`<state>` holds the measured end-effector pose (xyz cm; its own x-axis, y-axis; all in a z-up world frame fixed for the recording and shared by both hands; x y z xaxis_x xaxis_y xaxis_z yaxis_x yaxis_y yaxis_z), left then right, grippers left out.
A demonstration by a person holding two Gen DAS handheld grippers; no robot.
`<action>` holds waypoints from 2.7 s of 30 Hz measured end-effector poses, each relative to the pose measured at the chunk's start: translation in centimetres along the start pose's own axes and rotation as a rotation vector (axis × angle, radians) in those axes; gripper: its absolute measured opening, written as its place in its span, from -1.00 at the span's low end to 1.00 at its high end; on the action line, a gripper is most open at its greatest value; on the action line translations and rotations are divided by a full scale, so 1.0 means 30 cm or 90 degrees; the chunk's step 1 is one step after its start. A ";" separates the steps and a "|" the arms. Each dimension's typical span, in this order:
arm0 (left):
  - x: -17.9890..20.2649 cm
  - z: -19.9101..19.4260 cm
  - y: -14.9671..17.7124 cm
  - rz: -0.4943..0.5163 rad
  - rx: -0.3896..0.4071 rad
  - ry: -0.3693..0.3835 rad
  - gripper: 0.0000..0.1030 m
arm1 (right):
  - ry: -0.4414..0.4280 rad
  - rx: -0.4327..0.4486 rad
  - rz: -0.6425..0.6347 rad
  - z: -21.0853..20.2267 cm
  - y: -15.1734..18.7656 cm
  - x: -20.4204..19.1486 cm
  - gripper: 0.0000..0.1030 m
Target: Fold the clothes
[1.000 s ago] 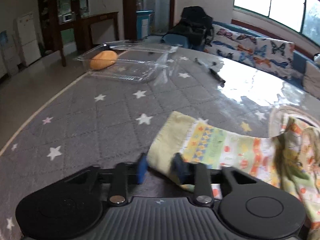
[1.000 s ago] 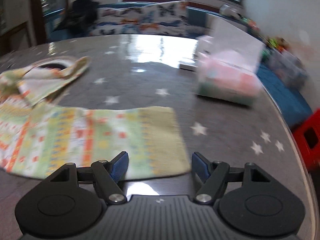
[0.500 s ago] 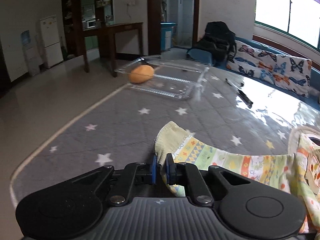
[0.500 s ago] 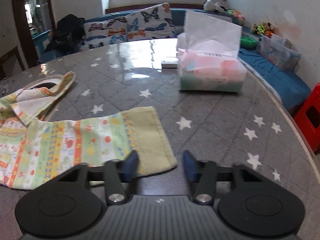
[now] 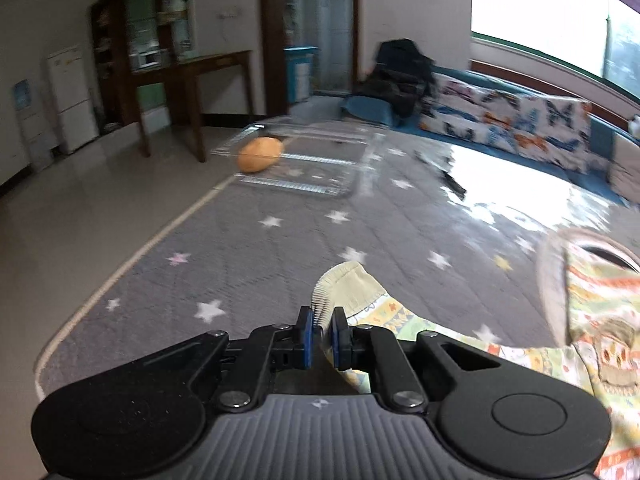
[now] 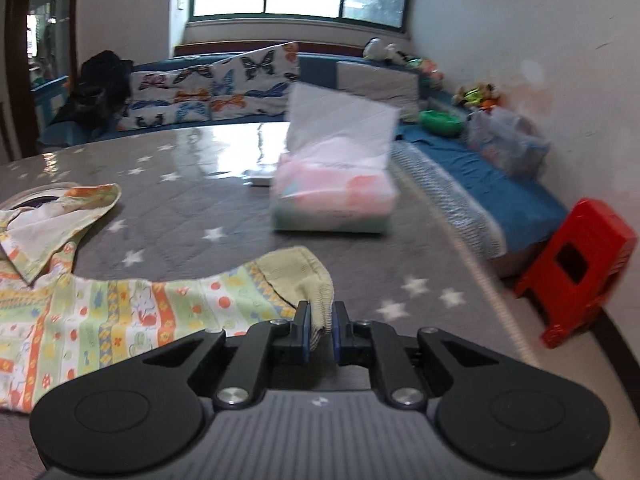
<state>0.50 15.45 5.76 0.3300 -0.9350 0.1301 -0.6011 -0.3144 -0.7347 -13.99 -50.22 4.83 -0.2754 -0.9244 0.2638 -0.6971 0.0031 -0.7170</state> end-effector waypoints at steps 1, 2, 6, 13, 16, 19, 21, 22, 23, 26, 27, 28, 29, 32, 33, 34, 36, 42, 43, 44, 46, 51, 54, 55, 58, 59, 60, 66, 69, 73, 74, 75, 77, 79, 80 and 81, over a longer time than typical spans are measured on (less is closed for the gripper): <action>0.012 -0.008 0.009 0.014 -0.007 0.004 -0.80 | 0.008 0.001 0.004 -0.012 0.004 0.017 -0.82; 0.024 -0.015 0.018 0.028 -0.013 0.009 -0.80 | 0.013 -0.002 0.003 -0.019 0.010 0.029 -0.82; 0.066 -0.012 0.056 0.076 -0.045 0.013 -0.79 | 0.021 -0.056 -0.019 0.011 0.060 0.042 -0.81; 0.059 -0.026 0.069 0.055 -0.048 0.001 -0.47 | 0.015 -0.056 -0.035 -0.016 0.075 0.032 -0.49; 0.068 -0.076 0.071 0.054 -0.038 0.017 -0.34 | -0.016 -0.029 -0.067 -0.069 0.040 0.000 -0.31; 0.109 -0.138 0.100 0.075 -0.036 0.059 -0.34 | -0.082 -0.014 -0.112 -0.112 0.009 -0.085 -0.23; 0.158 -0.177 0.143 0.098 -0.047 0.095 -0.34 | -0.122 -0.009 -0.148 -0.132 -0.001 -0.145 -0.23; 0.179 -0.197 0.167 0.109 -0.055 0.116 -0.34 | -0.144 -0.008 -0.169 -0.143 -0.003 -0.179 -0.22; 0.206 -0.219 0.193 0.125 -0.060 0.140 -0.34 | -0.172 -0.006 -0.195 -0.159 -0.003 -0.226 -0.12; 0.269 -0.272 0.262 0.152 -0.087 0.202 -0.26 | -0.226 0.003 -0.260 -0.200 0.011 -0.334 -0.04; 0.292 -0.285 0.289 0.161 -0.103 0.223 -0.25 | -0.237 0.006 -0.274 -0.208 0.019 -0.359 -0.04; 0.319 -0.300 0.316 0.177 -0.112 0.237 -0.25 | -0.247 0.009 -0.288 -0.217 0.026 -0.385 -0.04; 0.344 -0.315 0.345 0.192 -0.118 0.251 -0.25 | -0.258 0.012 -0.302 -0.225 0.033 -0.410 -0.01; 0.414 -0.354 0.434 0.230 -0.144 0.299 -0.25 | -0.289 0.021 -0.345 -0.251 0.054 -0.487 -0.01; 0.437 -0.365 0.462 0.244 -0.153 0.311 -0.25 | -0.299 0.024 -0.360 -0.259 0.061 -0.512 0.00; 0.460 -0.374 0.490 0.259 -0.158 0.320 -0.25 | -0.310 0.027 -0.374 -0.268 0.068 -0.537 0.00; 0.496 -0.383 0.536 0.283 -0.162 0.335 -0.25 | -0.331 0.033 -0.402 -0.285 0.083 -0.588 0.00; 0.592 -0.388 0.606 0.314 -0.181 0.380 -0.25 | -0.386 0.071 -0.431 -0.332 0.078 -0.679 0.00; 0.603 -0.390 0.611 0.316 -0.186 0.394 -0.25 | -0.393 0.082 -0.420 -0.339 0.063 -0.677 0.00; 0.615 -0.396 0.608 0.317 -0.184 0.402 -0.25 | -0.400 0.094 -0.408 -0.346 0.049 -0.676 0.00; 0.632 -0.411 0.590 0.313 -0.173 0.422 -0.25 | -0.414 0.117 -0.386 -0.359 0.021 -0.672 0.00; 0.603 -0.445 0.459 0.225 -0.098 0.460 -0.10 | -0.427 0.172 -0.293 -0.383 -0.067 -0.620 0.14; 0.573 -0.424 0.409 0.191 -0.090 0.453 -0.09 | -0.427 0.152 -0.311 -0.364 -0.058 -0.616 0.16; 0.564 -0.412 0.407 0.191 -0.093 0.439 -0.09 | -0.427 0.145 -0.317 -0.358 -0.054 -0.614 0.16; 0.542 -0.378 0.405 0.190 -0.107 0.405 -0.09 | -0.427 0.127 -0.333 -0.340 -0.044 -0.612 0.16; 0.542 -0.366 0.406 0.192 -0.112 0.393 -0.09 | -0.425 0.125 -0.331 -0.337 -0.039 -0.617 0.16; 0.542 -0.354 0.407 0.194 -0.118 0.381 -0.09 | -0.423 0.121 -0.328 -0.333 -0.036 -0.624 0.16; 0.618 -0.307 0.489 0.234 -0.138 0.373 -0.10 | -0.426 0.087 -0.350 -0.271 -0.017 -0.726 0.15; 0.645 -0.297 0.533 0.241 -0.149 0.392 -0.10 | -0.429 0.058 -0.367 -0.250 -0.001 -0.763 0.16; 0.651 -0.277 0.577 0.246 -0.163 0.399 -0.08 | -0.423 0.021 -0.402 -0.236 0.025 -0.801 0.16; 0.649 -0.278 0.577 0.246 -0.164 0.402 -0.08 | -0.421 0.015 -0.406 -0.237 0.027 -0.803 0.16; 0.647 -0.280 0.576 0.246 -0.165 0.405 -0.08 | -0.419 0.009 -0.408 -0.239 0.028 -0.804 0.16; 0.640 -0.281 0.568 0.240 -0.168 0.414 -0.08 | -0.409 0.003 -0.399 -0.246 0.014 -0.795 0.16; 0.635 -0.281 0.546 0.225 -0.166 0.420 -0.08 | -0.399 0.006 -0.384 -0.250 -0.008 -0.787 0.16; 0.635 -0.280 0.533 0.219 -0.164 0.422 -0.08 | -0.394 0.007 -0.375 -0.248 -0.021 -0.785 0.16; 0.637 -0.279 0.521 0.216 -0.160 0.425 -0.07 | -0.388 0.007 -0.366 -0.244 -0.033 -0.783 0.16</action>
<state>-8.68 -8.71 2.35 -0.3589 -0.8625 0.3568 -0.7640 0.0518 -0.6431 -11.68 -25.71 4.08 0.5300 -0.8247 0.1974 -0.6115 -0.5330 -0.5848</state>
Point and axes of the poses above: each gripper's, at about its wrist camera, not at the fingertips, and z roughly the way its jaws point, x to its right, y to its underside, the point moved 1 cm from there along z, roughly the way its jaws point, and after that the axes turned 13 degrees about -z, right-handed, at the moved point
